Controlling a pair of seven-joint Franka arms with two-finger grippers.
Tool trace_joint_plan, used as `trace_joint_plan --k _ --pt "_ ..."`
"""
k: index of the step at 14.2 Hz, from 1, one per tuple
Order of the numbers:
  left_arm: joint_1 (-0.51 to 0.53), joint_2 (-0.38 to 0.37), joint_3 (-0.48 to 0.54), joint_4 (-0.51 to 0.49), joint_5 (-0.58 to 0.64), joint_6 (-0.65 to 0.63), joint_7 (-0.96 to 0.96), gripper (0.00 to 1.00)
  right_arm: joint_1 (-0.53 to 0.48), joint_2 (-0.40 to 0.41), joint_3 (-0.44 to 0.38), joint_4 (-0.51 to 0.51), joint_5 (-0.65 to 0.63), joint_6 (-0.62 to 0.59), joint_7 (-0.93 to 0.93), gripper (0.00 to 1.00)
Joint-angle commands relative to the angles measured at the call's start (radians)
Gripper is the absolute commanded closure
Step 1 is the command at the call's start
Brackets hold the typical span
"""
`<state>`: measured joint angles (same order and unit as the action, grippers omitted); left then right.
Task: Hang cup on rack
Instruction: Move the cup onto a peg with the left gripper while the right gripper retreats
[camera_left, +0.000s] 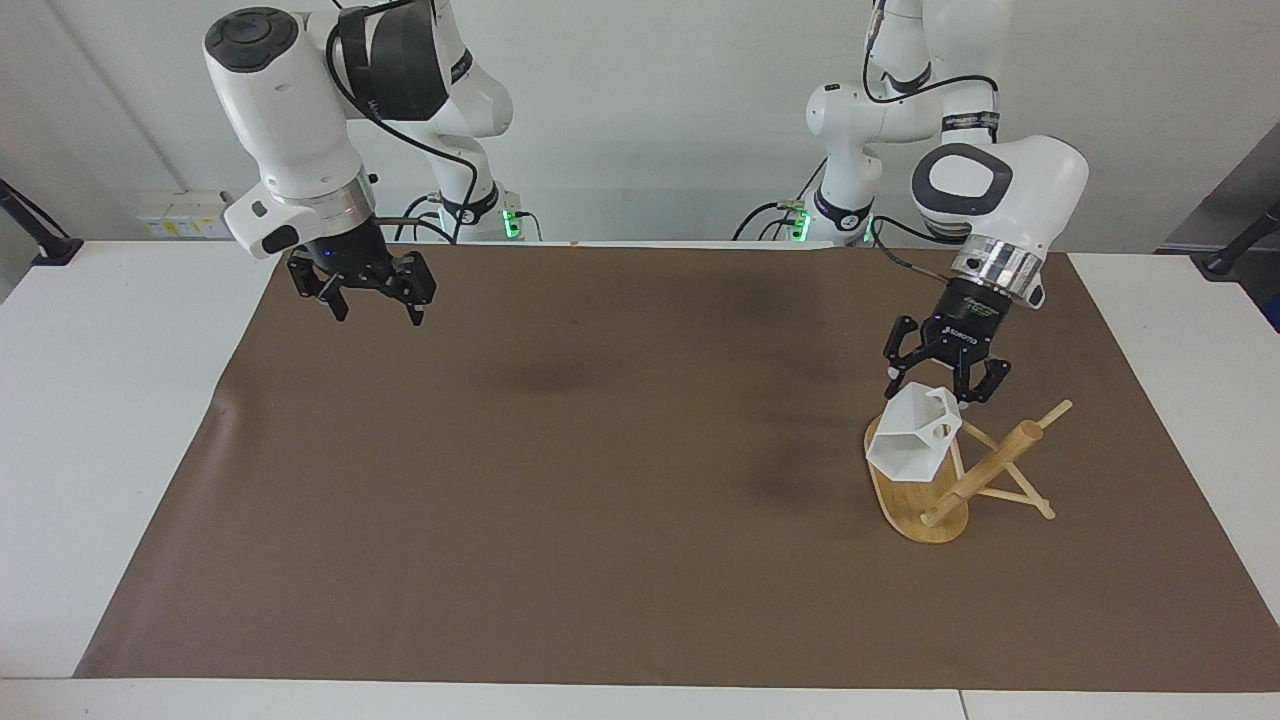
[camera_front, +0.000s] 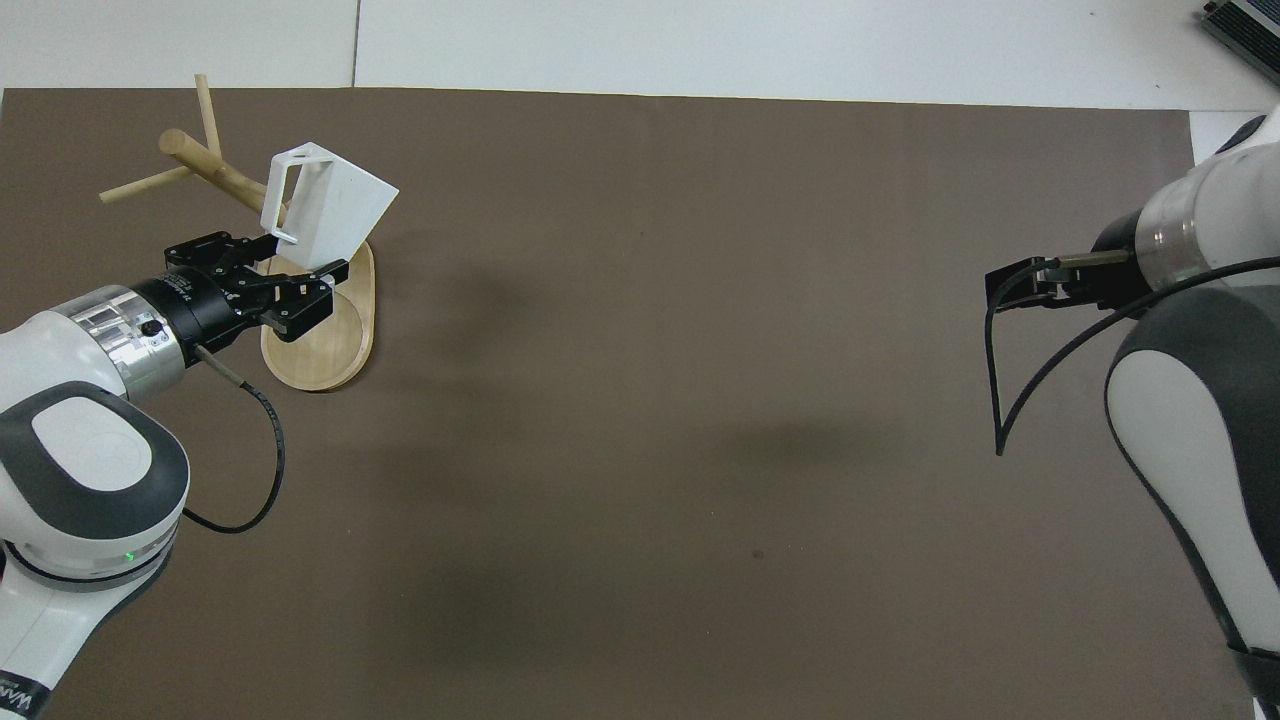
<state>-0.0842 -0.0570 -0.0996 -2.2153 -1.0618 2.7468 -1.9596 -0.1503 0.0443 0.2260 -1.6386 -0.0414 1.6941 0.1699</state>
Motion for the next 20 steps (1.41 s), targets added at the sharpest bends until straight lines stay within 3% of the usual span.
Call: trace_joint_plan --k 1,7,17,18,19,20 --pt "-0.014 0.02 0.003 0.02 0.023 0.023 -0.028 1.0 -0.012 -0.007 -0.016 0.028 -0.017 -0.054 0.016 0.0" --pt "-0.003 0.022 0.003 0.016 0.023 0.039 -0.091 1.0 -0.012 -0.001 -0.068 0.08 0.002 -0.155 0.014 0.0" --pt "0.0 0.029 0.003 -0.001 0.022 0.108 -0.173 1.0 -0.014 -0.001 -0.142 0.08 0.003 -0.145 -0.09 0.0" --pt "0.001 0.029 0.003 -0.003 0.022 0.111 -0.171 0.76 -0.014 -0.003 -0.151 0.08 0.003 -0.145 -0.107 0.0" --pt "0.001 0.029 0.003 -0.003 0.022 0.111 -0.171 0.01 -0.014 -0.003 -0.16 0.079 0.003 -0.145 -0.125 0.0" --pt "0.003 0.029 0.004 -0.003 0.022 0.111 -0.171 0.0 -0.014 -0.003 -0.162 0.079 0.003 -0.145 -0.136 0.0"
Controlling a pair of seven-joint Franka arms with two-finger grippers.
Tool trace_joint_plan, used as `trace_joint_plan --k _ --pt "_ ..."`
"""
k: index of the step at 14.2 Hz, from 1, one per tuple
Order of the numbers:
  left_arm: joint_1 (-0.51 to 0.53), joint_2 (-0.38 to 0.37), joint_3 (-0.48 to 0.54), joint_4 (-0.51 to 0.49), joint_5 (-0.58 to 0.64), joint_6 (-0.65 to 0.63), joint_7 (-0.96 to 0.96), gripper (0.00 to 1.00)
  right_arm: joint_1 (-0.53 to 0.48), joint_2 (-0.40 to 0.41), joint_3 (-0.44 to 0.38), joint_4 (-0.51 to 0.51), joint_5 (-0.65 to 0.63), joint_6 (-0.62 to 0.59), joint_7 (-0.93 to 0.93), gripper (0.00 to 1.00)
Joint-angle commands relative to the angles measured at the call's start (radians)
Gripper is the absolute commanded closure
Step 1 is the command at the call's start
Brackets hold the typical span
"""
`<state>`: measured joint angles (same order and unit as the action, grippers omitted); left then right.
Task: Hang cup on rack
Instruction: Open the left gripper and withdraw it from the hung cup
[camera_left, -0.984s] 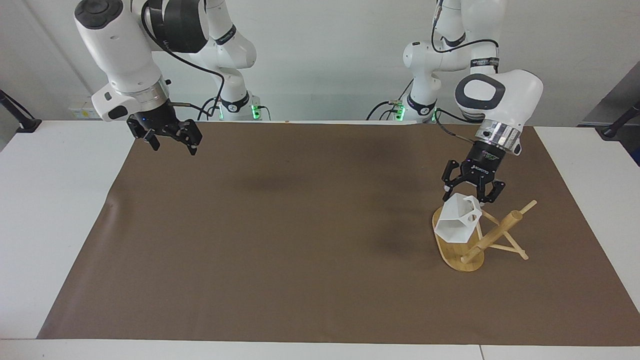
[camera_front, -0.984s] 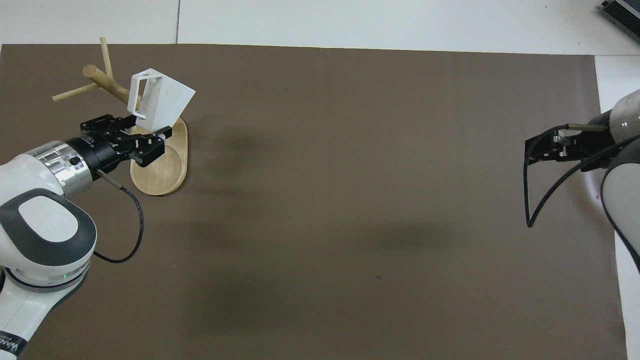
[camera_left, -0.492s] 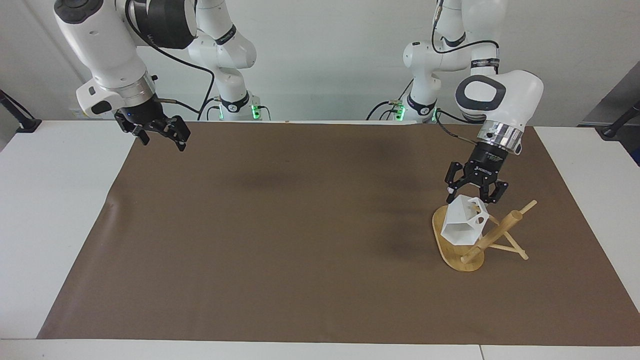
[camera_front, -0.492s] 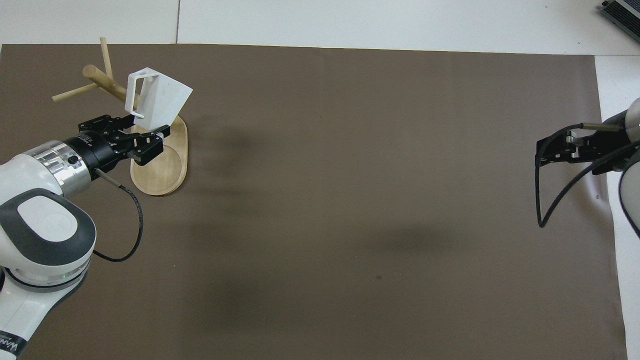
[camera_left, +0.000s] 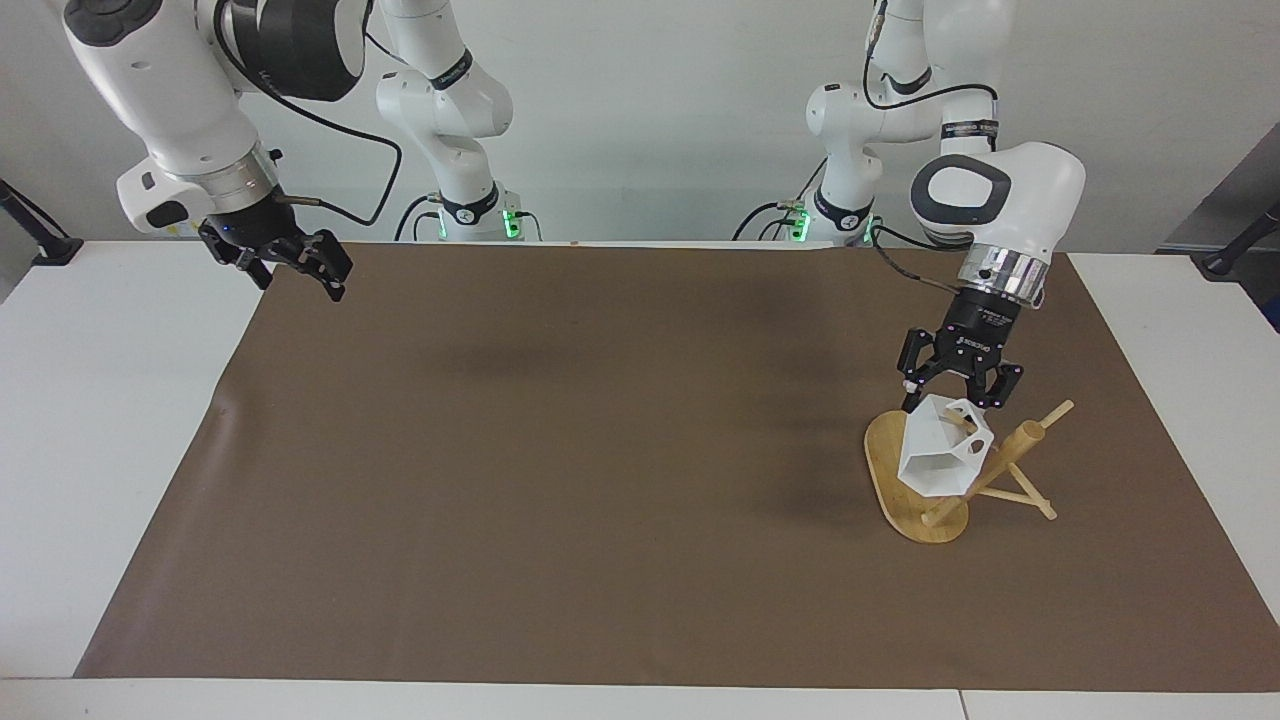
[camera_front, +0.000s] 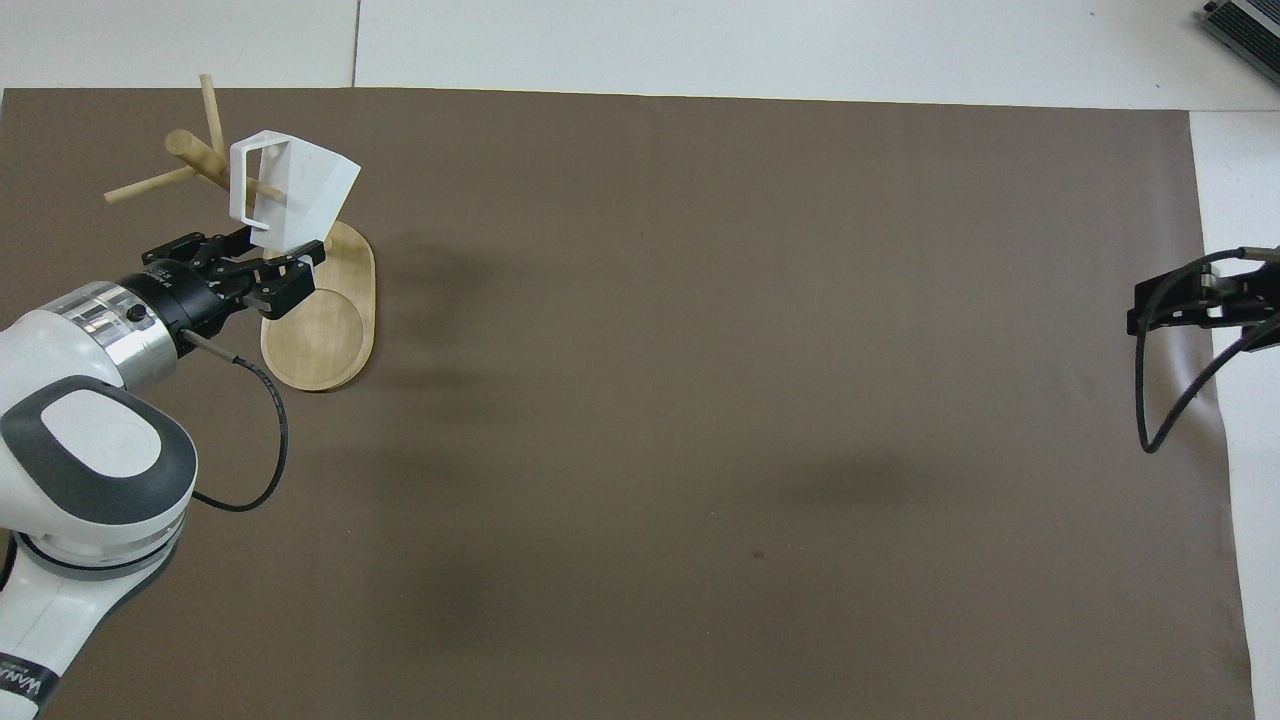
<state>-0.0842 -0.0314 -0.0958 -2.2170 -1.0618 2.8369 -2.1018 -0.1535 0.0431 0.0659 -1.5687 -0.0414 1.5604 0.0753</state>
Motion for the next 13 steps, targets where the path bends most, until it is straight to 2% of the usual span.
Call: trace_joint_plan --k 1,7,11,13 --pt "0.003 0.004 0.001 -0.001 0.022 0.021 -0.029 0.0 -0.014 -0.003 -0.004 0.007 0.003 -0.011 -0.051 0.0" --pt "0.055 -0.004 0.01 0.01 0.031 0.009 -0.02 0.0 -0.018 -0.006 -0.009 0.004 0.006 -0.01 -0.052 0.0" --pt "0.095 -0.036 0.011 0.008 0.086 -0.008 -0.018 0.0 -0.015 -0.012 -0.008 -0.002 0.012 -0.01 -0.106 0.0" --pt "0.11 -0.045 0.013 0.008 0.165 -0.065 -0.018 0.0 -0.014 -0.014 -0.006 -0.004 0.02 -0.011 -0.103 0.0"
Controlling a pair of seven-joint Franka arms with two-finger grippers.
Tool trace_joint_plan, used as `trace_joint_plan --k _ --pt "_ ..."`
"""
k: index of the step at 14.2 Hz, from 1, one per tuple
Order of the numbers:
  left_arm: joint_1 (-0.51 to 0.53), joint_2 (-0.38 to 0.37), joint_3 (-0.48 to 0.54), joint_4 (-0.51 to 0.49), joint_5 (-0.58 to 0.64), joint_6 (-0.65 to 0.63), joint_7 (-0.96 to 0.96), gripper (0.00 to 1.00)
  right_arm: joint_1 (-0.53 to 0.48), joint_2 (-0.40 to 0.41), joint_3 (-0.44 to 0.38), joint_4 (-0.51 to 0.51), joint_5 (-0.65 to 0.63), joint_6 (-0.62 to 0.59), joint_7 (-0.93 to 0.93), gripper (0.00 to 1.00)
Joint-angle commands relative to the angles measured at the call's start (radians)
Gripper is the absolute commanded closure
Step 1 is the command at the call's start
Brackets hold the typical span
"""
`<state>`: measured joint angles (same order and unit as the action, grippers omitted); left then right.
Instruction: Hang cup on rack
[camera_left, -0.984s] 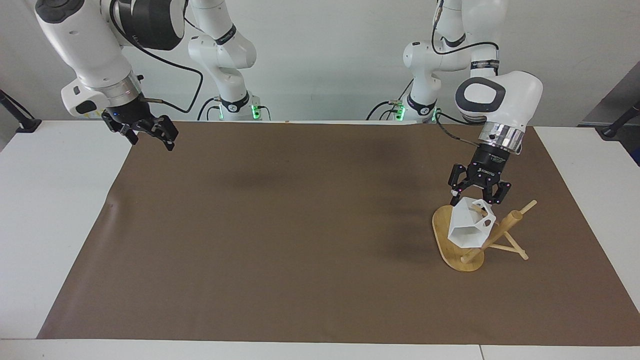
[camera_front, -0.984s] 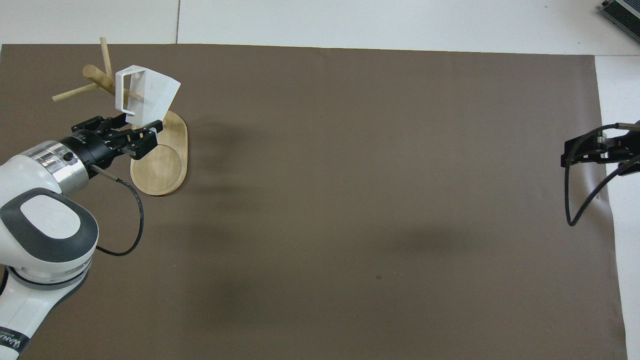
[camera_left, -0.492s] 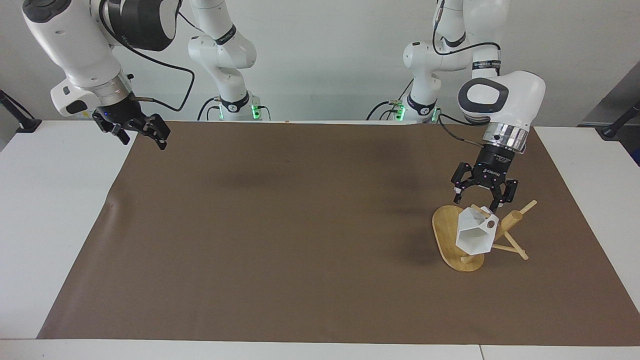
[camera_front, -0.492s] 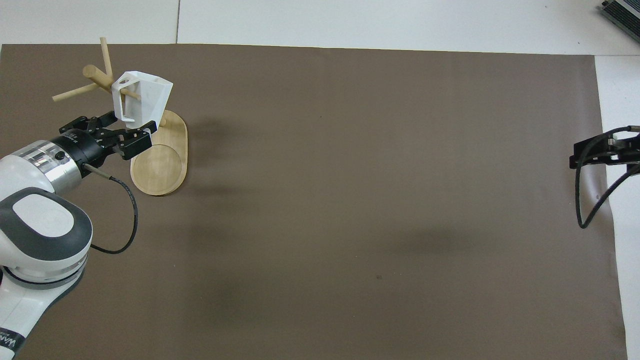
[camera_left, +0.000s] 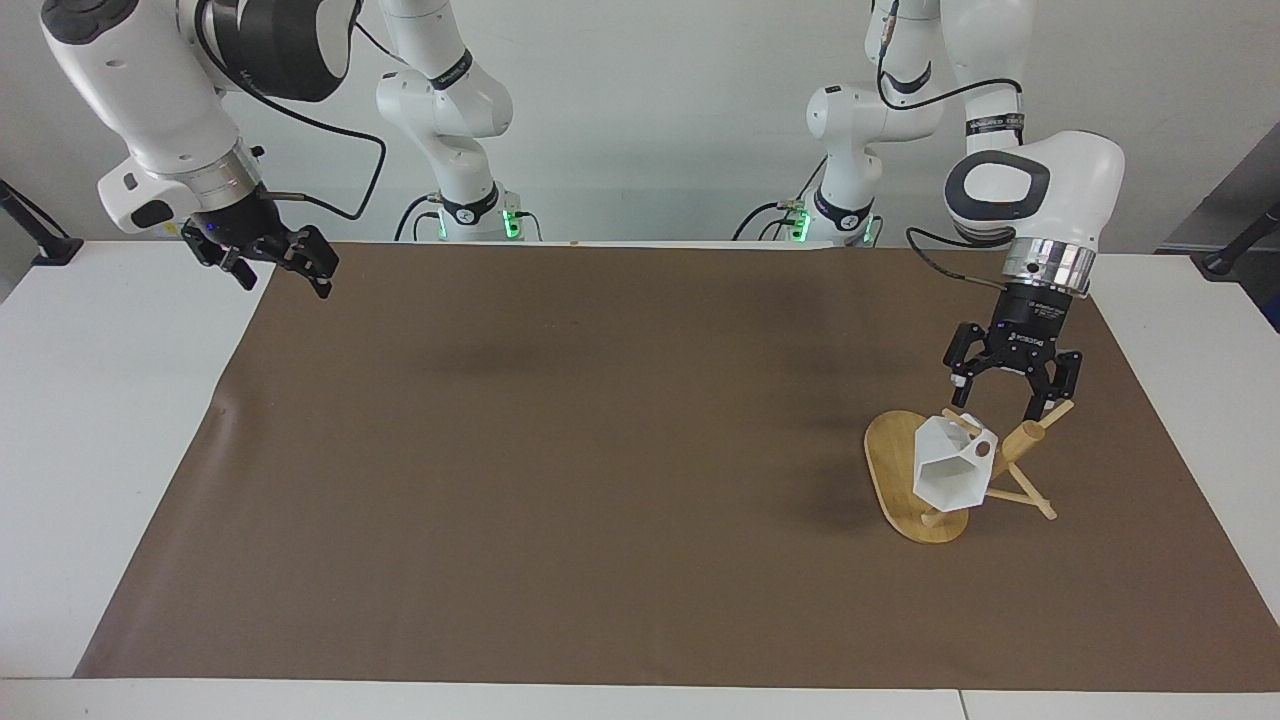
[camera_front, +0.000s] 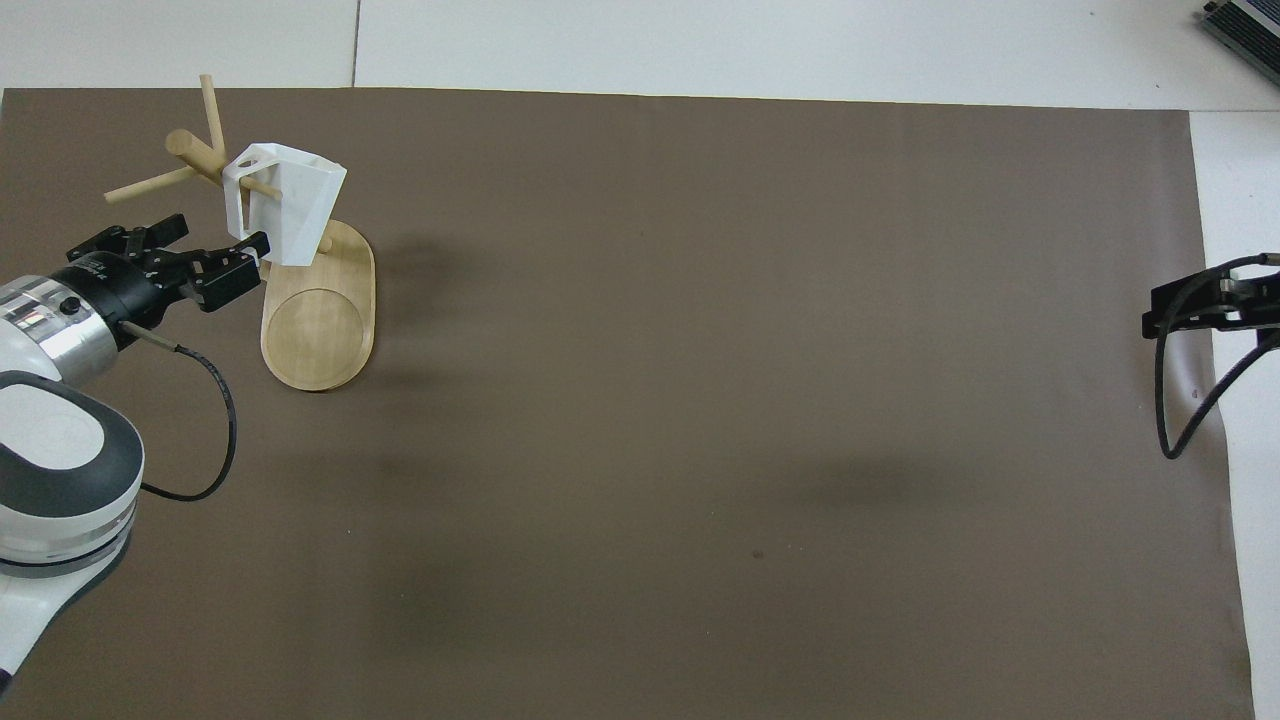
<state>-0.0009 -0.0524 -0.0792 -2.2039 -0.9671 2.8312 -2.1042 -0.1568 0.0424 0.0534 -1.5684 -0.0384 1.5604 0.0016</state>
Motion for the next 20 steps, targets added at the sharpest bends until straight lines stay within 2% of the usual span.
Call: trace_joint_plan --k 1,5,10,13,20 --pt "0.047 -0.035 -0.004 -0.003 0.137 -0.109 -0.016 0.0 -0.009 -0.013 0.009 -0.005 0.017 -0.011 -0.026 0.0" --pt "0.085 -0.06 -0.002 0.033 0.377 -0.294 -0.016 0.0 -0.009 -0.015 0.011 -0.007 0.017 -0.013 -0.028 0.0" --pt "0.107 -0.049 -0.004 0.159 0.695 -0.505 0.056 0.0 -0.009 -0.015 0.011 -0.007 0.017 -0.014 -0.026 0.0" --pt "0.107 -0.052 -0.002 0.193 0.738 -0.61 0.316 0.0 -0.009 -0.015 0.011 -0.007 0.017 -0.014 -0.026 0.0" --pt "0.148 -0.058 -0.002 0.194 0.739 -0.647 0.801 0.0 -0.007 -0.015 0.011 -0.007 0.017 -0.014 -0.026 0.0"
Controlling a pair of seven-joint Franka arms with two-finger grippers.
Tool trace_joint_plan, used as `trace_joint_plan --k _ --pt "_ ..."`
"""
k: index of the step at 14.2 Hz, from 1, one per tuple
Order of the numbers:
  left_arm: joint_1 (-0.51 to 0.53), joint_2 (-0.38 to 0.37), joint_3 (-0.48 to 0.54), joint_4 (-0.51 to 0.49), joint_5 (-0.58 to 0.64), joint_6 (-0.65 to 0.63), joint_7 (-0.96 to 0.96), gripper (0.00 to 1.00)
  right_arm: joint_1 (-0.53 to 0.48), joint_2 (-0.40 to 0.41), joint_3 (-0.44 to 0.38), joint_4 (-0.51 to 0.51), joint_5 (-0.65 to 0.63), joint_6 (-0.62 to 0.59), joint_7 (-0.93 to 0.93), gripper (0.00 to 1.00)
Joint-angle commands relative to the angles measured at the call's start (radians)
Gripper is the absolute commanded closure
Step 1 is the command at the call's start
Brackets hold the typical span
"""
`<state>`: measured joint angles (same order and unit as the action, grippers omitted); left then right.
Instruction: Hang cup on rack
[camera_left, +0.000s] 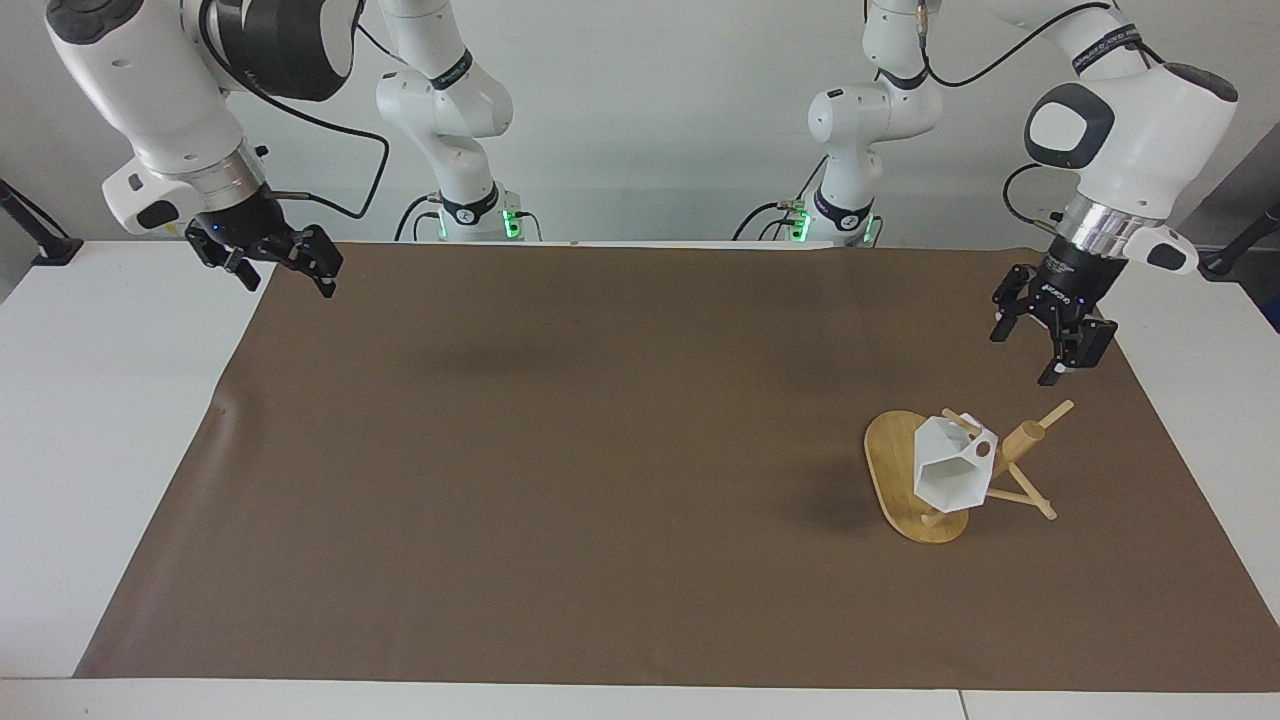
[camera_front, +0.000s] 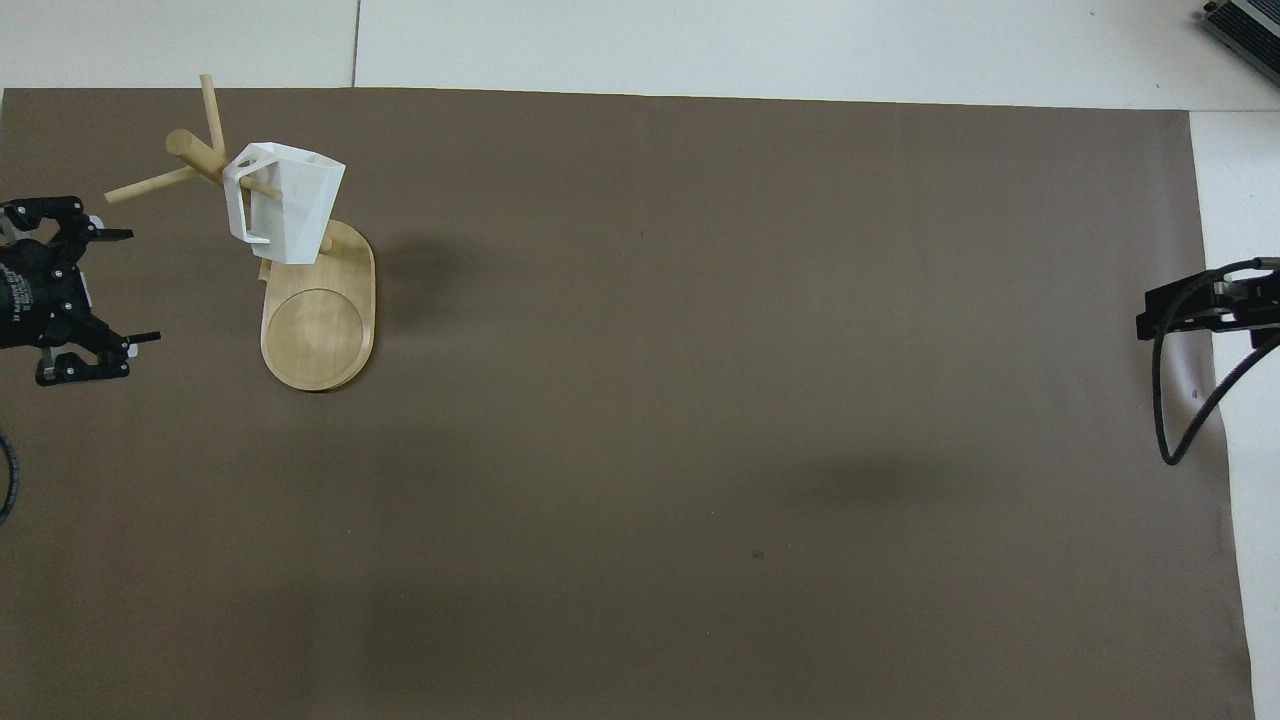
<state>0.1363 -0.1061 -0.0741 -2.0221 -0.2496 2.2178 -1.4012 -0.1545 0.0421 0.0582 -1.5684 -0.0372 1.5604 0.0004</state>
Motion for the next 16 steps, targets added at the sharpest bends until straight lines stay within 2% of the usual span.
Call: trace_joint_plan --k 1,3,10,12,16 --pt "0.009 -0.004 -0.007 0.016 0.021 -0.033 0.138 0.0 -0.008 -0.014 0.006 -0.007 0.016 -0.013 -0.025 0.0" --pt "0.009 -0.007 -0.007 0.035 0.021 -0.05 0.198 0.0 -0.005 -0.014 0.006 -0.007 0.016 -0.013 -0.025 0.0" --pt "0.009 -0.009 0.001 0.151 0.051 -0.26 0.575 0.0 -0.007 -0.013 0.006 -0.007 0.016 -0.014 -0.025 0.0" --pt "-0.056 -0.02 0.037 0.164 0.104 -0.288 0.73 0.0 -0.002 -0.011 0.006 -0.007 0.016 -0.013 -0.025 0.0" --pt "-0.236 -0.032 0.235 0.206 0.157 -0.328 0.922 0.0 0.026 -0.011 0.006 -0.007 0.016 -0.013 -0.025 0.0"
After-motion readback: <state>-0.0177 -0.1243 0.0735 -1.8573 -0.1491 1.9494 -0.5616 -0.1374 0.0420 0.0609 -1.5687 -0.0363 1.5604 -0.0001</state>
